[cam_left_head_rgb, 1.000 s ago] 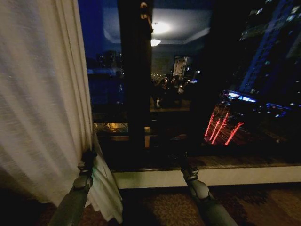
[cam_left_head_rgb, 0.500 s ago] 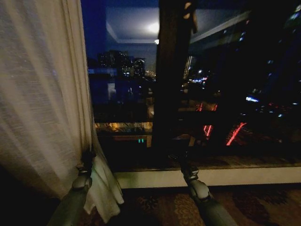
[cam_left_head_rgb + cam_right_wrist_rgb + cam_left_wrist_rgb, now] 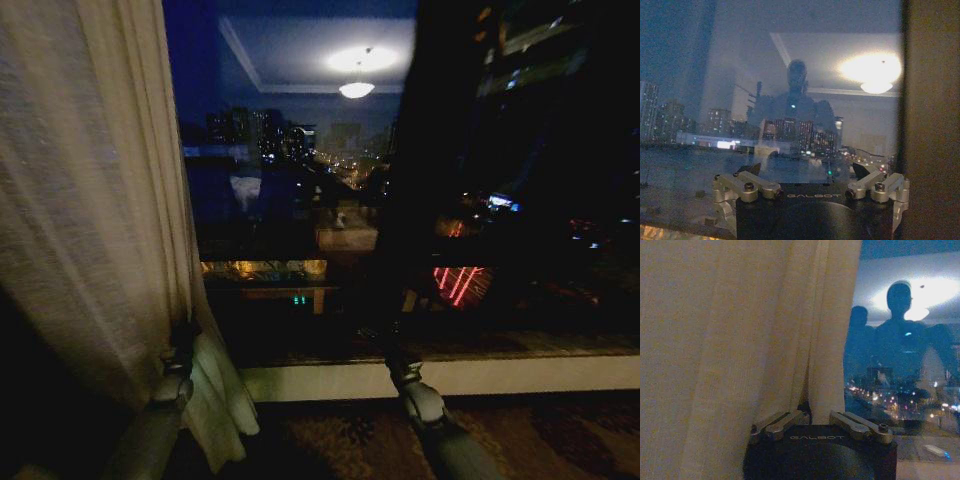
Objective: Open the curtains by pulling them apart, changing their state from closed to fully open.
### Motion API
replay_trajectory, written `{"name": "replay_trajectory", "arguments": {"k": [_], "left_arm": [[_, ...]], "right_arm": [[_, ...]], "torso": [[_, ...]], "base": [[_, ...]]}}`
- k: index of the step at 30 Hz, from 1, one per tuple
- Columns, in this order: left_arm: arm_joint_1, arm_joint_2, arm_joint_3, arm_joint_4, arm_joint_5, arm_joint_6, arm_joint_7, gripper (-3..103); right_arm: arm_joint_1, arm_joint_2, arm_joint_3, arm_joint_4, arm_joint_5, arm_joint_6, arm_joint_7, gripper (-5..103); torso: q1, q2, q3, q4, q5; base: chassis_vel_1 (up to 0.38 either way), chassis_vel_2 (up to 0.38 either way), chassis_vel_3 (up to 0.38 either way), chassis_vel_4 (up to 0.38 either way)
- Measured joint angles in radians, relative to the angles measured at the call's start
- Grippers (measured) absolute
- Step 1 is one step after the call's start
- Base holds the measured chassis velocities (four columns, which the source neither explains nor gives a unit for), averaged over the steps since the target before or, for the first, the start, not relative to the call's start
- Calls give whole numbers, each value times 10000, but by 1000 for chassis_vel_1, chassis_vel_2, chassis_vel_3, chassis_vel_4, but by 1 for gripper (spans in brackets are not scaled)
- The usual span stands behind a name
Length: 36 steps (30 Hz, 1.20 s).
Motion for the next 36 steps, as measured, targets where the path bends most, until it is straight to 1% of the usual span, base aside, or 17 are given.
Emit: {"name": "replay_trajectory", "arguments": {"k": [3,7,11,12,14,18,20,21,23,24,26,27,32,33,36], "left_arm": [[13,0,-15,32,2,-14,-7,1],[21,-15,-23,42,16,-15,-20,1],[28,-21,-19,48,21,-4,-26,1],[28,-20,-19,48,24,16,-26,1],[22,-16,-17,64,27,16,-28,1],[-86,71,-25,272,28,-27,-184,1],[-288,229,-73,625,20,-76,-411,1],[-288,229,-73,625,20,-76,-411,1],[-511,380,-117,997,16,-131,-680,1],[-738,557,-158,1422,53,-202,-935,1],[-1007,751,-226,1915,104,-268,-1151,1],[-1007,751,-226,1915,104,-268,-1151,1],[-1871,1475,-462,3423,80,-281,-1915,1],[-1871,1475,-462,3423,80,-281,-1915,1],[-2172,1923,-488,4227,303,-534,-2070,1]], "right_arm": [[1,3,-2,1,0,0,-1,100],[0,3,-2,1,0,0,-1,100],[0,2,-2,1,0,0,-1,100],[0,-1,1,0,0,0,0,100],[0,-4,4,0,0,0,2,100],[0,-4,4,0,0,0,2,100],[0,-2,1,0,0,0,1,100],[0,-2,1,0,0,0,1,100],[0,-1,0,1,0,0,1,100],[0,0,1,1,0,0,1,100],[0,-1,1,1,0,0,1,100],[0,-1,1,1,0,0,1,100],[0,-1,1,0,0,0,1,100],[0,-1,1,0,0,0,1,100],[0,-1,1,1,0,0,0,100]], "torso": [[1,-1,1,5,-4],[0,0,0,3,-9],[0,-1,1,1,-3],[1,-2,2,-2,7],[1,-2,2,-8,1],[1,-2,1,-5,0],[0,-1,1,-1,-9],[0,-1,1,-1,-9],[0,-1,1,0,-7],[1,-1,1,0,-4],[1,-1,1,-1,-2],[1,-1,1,-1,-2],[1,-1,2,-3,-3],[1,-1,2,-3,-3],[1,-1,1,2,-9]], "base": [[242,222,-261,-232],[102,130,-53,-139],[0,0,0,0],[-59,-52,20,31],[-59,-64,34,41],[-30,-28,20,19],[0,0,0,0],[0,0,0,0],[0,0,0,0],[0,0,0,0],[0,0,0,0],[0,0,0,0],[0,0,0,0],[0,0,0,0],[0,0,0,0]]}}
